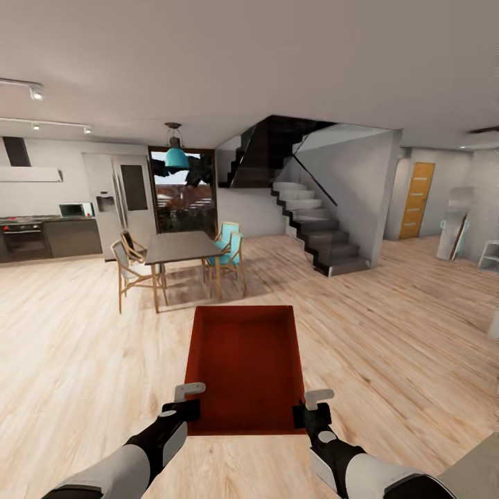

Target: Move the two storage containers from the living room to the garage. In the garage, place one container on the floor and stack the other container on top of it (either order is fine).

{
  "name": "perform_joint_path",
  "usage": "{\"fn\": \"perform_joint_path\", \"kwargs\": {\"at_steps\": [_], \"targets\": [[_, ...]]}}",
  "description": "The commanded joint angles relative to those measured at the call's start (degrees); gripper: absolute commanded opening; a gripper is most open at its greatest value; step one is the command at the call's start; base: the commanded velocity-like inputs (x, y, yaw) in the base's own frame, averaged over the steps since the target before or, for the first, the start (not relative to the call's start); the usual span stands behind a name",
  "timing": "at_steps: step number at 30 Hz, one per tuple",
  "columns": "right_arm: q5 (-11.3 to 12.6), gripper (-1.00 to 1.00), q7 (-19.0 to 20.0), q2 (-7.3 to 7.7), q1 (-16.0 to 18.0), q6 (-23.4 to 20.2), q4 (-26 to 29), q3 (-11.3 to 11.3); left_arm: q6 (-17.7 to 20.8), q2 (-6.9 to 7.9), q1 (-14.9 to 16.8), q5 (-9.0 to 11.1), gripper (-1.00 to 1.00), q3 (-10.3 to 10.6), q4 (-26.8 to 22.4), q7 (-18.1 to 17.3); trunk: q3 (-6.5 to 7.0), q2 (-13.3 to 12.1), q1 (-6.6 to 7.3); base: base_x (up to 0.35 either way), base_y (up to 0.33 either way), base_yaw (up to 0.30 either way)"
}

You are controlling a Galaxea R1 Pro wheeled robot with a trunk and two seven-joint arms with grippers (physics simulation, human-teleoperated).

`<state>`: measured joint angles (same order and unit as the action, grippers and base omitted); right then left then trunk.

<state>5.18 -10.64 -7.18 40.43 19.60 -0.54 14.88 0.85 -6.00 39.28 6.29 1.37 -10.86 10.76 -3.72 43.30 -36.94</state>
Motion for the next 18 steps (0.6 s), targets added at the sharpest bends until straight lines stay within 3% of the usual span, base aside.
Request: {"fn": "perform_joint_path", "kwargs": {"at_steps": [1,18], "targets": [[0.3,-1.0,-0.2,-0.03,0.1,1.2,0.1,-0.7,0.1,1.95,0.0,0.5,-1.0,-0.5,0.1,1.7,-0.09,0.1,-0.05,0.321,0.0,-0.117],[0.3,-1.0,-0.2,-0.03,0.1,1.2,0.1,-0.7,0.1,1.95,0.0,0.5,-1.0,-0.5,0.0,1.7,-0.09,0.1,-0.05,0.322,0.0,-0.015]]}}
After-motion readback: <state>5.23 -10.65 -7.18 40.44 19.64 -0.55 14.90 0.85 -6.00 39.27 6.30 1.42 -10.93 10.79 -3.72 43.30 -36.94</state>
